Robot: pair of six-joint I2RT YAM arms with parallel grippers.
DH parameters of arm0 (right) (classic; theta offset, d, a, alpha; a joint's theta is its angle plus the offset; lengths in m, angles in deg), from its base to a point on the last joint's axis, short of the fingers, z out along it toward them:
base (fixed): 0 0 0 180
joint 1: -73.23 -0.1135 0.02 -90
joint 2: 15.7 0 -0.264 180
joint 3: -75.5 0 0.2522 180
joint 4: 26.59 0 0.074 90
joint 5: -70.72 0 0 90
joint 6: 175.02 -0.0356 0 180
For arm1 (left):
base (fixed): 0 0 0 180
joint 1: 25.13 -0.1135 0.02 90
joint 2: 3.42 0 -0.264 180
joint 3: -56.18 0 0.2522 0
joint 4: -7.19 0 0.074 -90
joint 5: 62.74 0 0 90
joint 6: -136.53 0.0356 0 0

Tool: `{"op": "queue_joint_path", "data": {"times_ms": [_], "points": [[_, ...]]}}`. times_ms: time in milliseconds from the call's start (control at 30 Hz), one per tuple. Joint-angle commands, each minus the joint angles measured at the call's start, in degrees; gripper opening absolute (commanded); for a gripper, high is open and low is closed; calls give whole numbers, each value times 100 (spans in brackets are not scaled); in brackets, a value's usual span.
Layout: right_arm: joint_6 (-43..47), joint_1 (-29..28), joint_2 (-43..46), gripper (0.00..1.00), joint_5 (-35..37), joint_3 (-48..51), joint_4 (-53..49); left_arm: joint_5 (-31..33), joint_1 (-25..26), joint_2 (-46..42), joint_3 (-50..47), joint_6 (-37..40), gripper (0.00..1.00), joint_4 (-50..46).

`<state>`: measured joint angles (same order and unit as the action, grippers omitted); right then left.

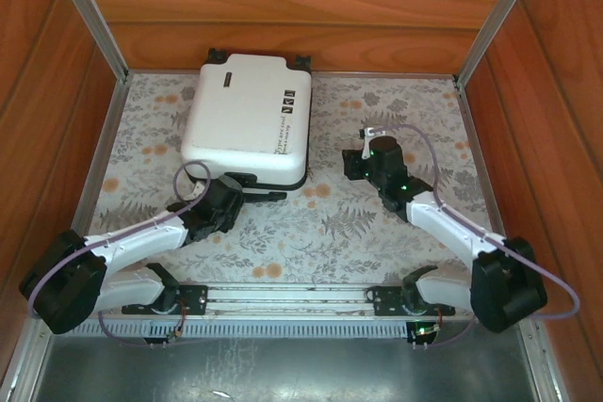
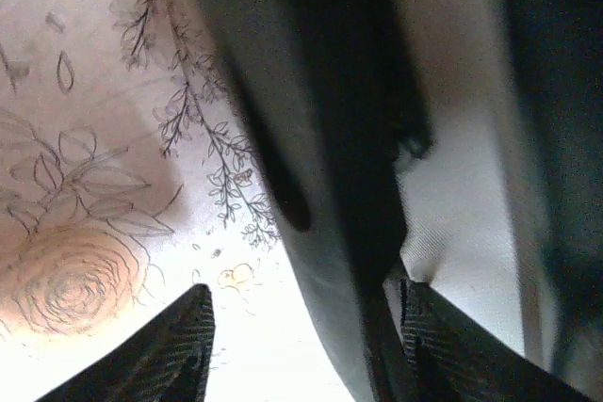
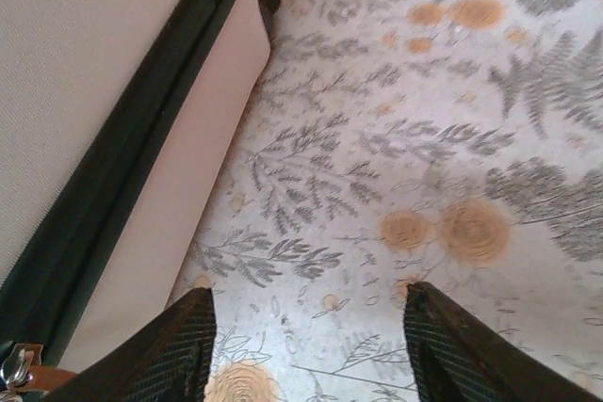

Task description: Pack the luggage

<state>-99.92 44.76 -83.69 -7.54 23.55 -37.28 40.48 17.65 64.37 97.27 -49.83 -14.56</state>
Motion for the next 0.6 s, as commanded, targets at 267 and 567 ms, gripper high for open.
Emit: {"op": "queue_joint_path", "data": {"times_ms": [267,567], "points": [[182,243,778,64,725,102,-612,-143,1350,1004,2031,4173,65,-1298],[453,272,820,65,596,14,-520,-126,1606,736,3567,7777,83,-2072]]}}
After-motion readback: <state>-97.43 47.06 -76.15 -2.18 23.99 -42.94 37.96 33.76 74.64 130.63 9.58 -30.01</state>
